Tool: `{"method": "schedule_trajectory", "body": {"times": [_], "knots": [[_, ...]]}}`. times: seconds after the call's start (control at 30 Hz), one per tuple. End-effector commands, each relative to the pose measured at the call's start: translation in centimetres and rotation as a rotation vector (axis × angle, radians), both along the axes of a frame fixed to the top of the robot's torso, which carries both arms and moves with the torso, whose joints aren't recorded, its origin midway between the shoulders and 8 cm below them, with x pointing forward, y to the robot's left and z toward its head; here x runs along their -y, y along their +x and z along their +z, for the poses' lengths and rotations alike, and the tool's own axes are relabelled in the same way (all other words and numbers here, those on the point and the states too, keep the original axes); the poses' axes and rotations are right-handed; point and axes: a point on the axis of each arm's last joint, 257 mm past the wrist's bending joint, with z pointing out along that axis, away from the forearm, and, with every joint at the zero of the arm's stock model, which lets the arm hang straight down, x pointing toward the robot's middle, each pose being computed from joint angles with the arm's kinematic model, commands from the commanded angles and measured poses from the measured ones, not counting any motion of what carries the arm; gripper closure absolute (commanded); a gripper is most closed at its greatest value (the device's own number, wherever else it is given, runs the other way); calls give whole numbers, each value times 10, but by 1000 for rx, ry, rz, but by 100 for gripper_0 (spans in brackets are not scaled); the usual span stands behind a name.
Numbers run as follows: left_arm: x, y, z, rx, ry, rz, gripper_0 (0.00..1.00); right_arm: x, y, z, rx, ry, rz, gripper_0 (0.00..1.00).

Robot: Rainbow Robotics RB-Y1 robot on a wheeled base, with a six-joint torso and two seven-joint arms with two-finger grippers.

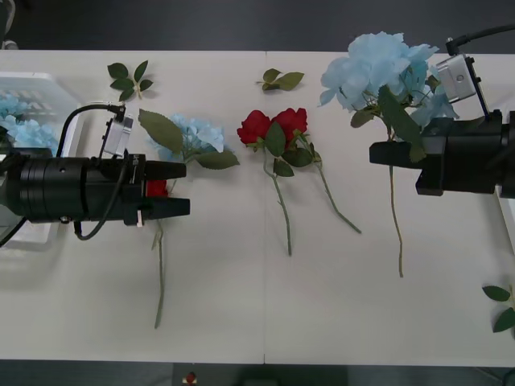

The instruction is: Put the red flowers into the right box and the blue flowers into the left box

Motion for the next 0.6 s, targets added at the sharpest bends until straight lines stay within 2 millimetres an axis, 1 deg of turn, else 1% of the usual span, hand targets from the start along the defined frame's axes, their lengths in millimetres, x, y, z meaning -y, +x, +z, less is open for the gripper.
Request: {"method": "schedule_trajectory", "body": {"times": [0.03,0.1,0.17,0.2,0.23,0.3,0.37,0.43,0.47,0.5,0.6], "knots": [[8,-32,-10,-151,-84,-78,0,-26,-26,20,100,54,106,100],[13,-40,-9,-192,-123,-105,0,-31,-31,23,114,70,126,100],[27,-59,-8,-264,-198,-156,0,-41,-37,29,121,101,152,100],[31,-64,-6,-282,-219,-170,0,-44,-38,29,122,108,156,100],[41,-74,-4,-320,-266,-199,0,-53,-42,32,124,129,171,100],[51,-84,-3,-355,-305,-226,0,-61,-44,33,122,152,182,100],[68,-97,0,-398,-366,-263,0,-75,-46,37,120,191,196,100],[82,-104,1,-421,-398,-285,0,-88,-48,41,114,230,203,100],[85,-106,1,-426,-405,-288,0,-91,-48,42,114,240,206,100],[93,-109,1,-438,-425,-297,0,-100,-49,45,111,262,216,100],[108,-112,2,-453,-455,-296,0,-112,-50,47,105,290,230,100]]}}
